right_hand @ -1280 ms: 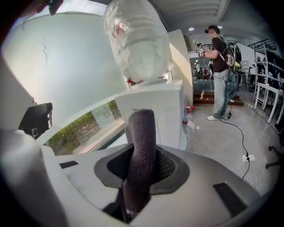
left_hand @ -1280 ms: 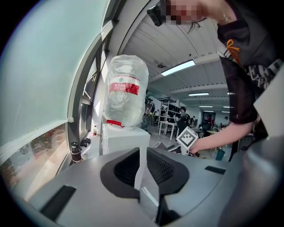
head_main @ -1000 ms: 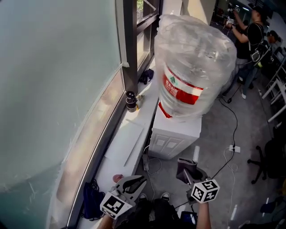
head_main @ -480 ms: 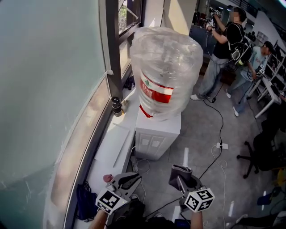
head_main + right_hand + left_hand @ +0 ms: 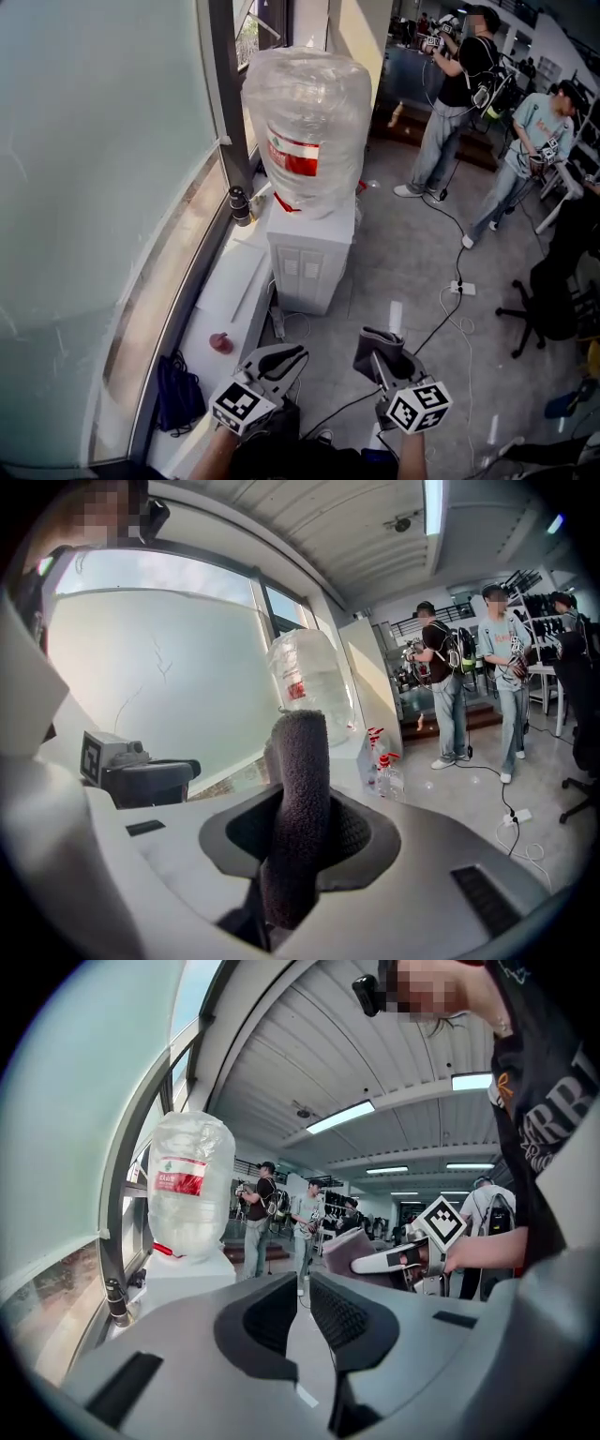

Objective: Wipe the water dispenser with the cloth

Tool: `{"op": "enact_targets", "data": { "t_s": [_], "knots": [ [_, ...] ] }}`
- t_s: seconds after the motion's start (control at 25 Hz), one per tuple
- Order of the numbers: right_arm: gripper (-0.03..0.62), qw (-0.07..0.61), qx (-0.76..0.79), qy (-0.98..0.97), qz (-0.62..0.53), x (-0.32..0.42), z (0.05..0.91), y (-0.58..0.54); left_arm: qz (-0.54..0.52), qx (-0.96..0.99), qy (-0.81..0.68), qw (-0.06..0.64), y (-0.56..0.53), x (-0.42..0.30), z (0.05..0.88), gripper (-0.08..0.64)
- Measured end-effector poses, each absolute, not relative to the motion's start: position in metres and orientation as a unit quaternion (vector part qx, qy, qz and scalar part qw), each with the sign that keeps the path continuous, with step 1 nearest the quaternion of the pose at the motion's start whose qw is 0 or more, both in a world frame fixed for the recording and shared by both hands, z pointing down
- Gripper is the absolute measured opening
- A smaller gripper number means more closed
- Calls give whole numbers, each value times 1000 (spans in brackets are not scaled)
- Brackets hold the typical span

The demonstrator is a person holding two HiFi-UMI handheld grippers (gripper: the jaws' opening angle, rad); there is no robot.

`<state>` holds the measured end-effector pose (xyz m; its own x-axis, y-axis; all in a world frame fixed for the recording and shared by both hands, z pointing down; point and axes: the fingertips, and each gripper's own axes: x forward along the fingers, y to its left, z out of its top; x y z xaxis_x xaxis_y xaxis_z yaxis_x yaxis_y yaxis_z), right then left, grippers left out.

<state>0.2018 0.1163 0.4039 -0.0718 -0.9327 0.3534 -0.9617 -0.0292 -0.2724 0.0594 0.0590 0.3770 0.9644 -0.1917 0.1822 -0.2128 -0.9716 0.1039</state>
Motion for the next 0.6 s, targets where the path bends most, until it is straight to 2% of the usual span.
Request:
{"op": "enact_targets", "data": {
  "t_s": [0.6],
  "knots": [
    [112,14,644,-739,199,167,387,241,85,988,-120,55,216,46,356,51]
  ]
}}
